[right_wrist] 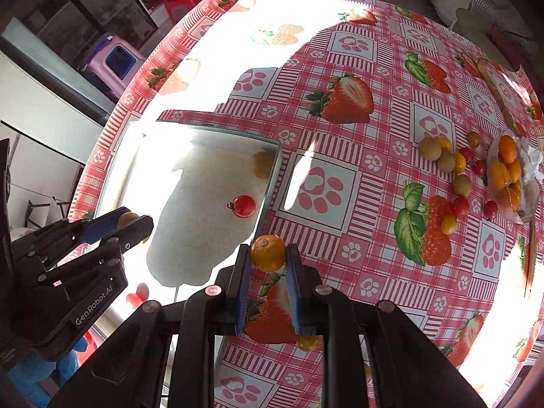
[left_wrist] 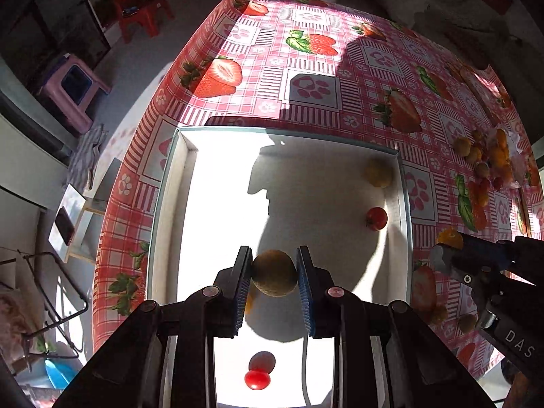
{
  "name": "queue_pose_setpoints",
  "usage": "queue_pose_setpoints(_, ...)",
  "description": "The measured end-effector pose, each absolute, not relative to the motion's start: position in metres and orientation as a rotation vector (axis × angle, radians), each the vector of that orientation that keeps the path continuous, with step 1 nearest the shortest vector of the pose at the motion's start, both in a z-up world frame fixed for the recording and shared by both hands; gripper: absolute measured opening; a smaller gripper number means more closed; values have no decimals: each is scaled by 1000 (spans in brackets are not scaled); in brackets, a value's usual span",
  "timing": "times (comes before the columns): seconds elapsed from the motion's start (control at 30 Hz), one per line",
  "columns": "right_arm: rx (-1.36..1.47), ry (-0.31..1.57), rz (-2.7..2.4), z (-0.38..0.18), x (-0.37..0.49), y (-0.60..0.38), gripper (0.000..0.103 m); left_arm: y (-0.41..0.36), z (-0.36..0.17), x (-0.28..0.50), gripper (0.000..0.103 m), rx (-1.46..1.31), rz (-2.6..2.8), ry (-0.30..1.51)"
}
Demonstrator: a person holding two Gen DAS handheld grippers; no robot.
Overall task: Organize fruits
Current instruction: 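Carry both fruits over the white tray and open both grippers to release them, then grasp a small yellow-brown fruit with the left gripper while the right grasps a yellow tomato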
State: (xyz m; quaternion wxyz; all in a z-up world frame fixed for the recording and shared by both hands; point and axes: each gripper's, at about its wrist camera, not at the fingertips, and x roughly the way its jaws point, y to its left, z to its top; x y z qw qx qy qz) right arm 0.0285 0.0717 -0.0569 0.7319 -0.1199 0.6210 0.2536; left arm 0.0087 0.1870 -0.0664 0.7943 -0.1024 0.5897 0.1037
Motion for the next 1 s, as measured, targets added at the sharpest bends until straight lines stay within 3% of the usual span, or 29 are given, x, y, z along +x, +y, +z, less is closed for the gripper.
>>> queue_pose_setpoints(0.73,-368,1450,610,-121,4,128,22,210,-107,32,29,-172,231,1298)
queue_pose_setpoints(0.8,-399,1431,616,-123,1,134,22,211,-108,33,40,-163,245,1301)
queue_pose_setpoints(0.83,-416,1422,620,-123,-2,138,22,211,-108,33,67,-159,259,1305)
queue_pose_setpoints(0.87,-433,1414,627,-123,-4,139,23,211,-106,33,78,-154,272,1292)
queue_pose_setpoints(0.93,-445,1411,651,-122,-7,143,29,212,-104,33,78,-147,275,1281)
queue_pose_setpoints(1.0,-450,1415,669,-122,-11,144,42,213,-103,34,78,-143,276,1291)
